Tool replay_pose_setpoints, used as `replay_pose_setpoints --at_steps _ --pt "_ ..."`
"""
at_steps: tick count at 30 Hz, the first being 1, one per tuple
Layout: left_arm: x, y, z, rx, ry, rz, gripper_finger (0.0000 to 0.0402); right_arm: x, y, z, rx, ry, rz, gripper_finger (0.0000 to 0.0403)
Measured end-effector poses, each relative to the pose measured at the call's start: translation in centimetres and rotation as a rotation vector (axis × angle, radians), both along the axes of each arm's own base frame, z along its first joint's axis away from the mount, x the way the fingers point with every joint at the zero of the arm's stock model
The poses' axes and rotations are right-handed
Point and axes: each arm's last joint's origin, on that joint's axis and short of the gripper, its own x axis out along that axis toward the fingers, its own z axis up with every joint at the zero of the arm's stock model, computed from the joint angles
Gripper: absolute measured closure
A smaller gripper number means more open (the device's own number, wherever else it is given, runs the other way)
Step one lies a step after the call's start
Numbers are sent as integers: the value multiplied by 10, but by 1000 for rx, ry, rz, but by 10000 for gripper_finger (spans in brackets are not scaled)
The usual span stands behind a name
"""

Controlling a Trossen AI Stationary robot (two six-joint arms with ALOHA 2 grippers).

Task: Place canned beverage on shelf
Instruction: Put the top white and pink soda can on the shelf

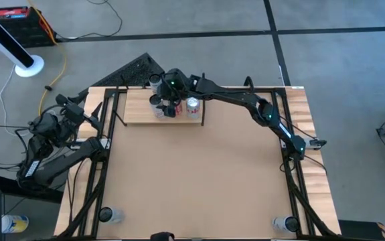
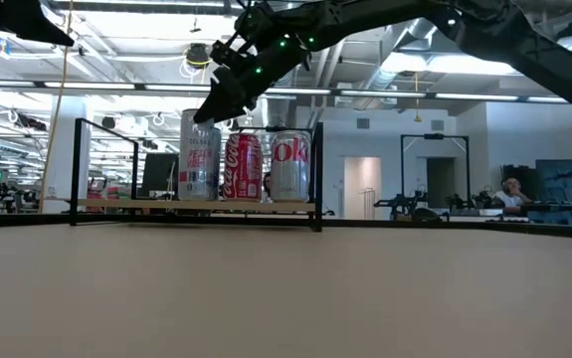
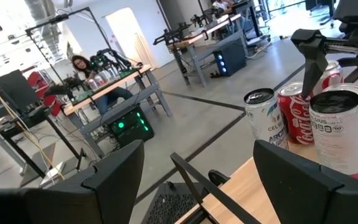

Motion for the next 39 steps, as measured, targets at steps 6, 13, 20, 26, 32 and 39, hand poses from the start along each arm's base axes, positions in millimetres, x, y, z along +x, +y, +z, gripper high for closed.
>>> replay_pose_setpoints --at_steps 6,13,20,26,32,39 --pt "1 0 0 -32 -53 -34 113 -12 5 20 6 10 1 19" --pt "27 12 -4 -167 -231 -251 113 -45 15 50 55 127 -8 19" --pt "97 56 -13 -337 -150 -467 113 -95 23 91 146 230 -91 19" --pt "145 90 -7 -447 -65 -496 113 -137 30 112 213 356 -135 19" --pt "170 110 -4 -484 20 -471 93 -161 45 127 188 428 -183 19" --pt "181 119 -13 -507 82 -440 58 -187 55 144 148 390 -156 19"
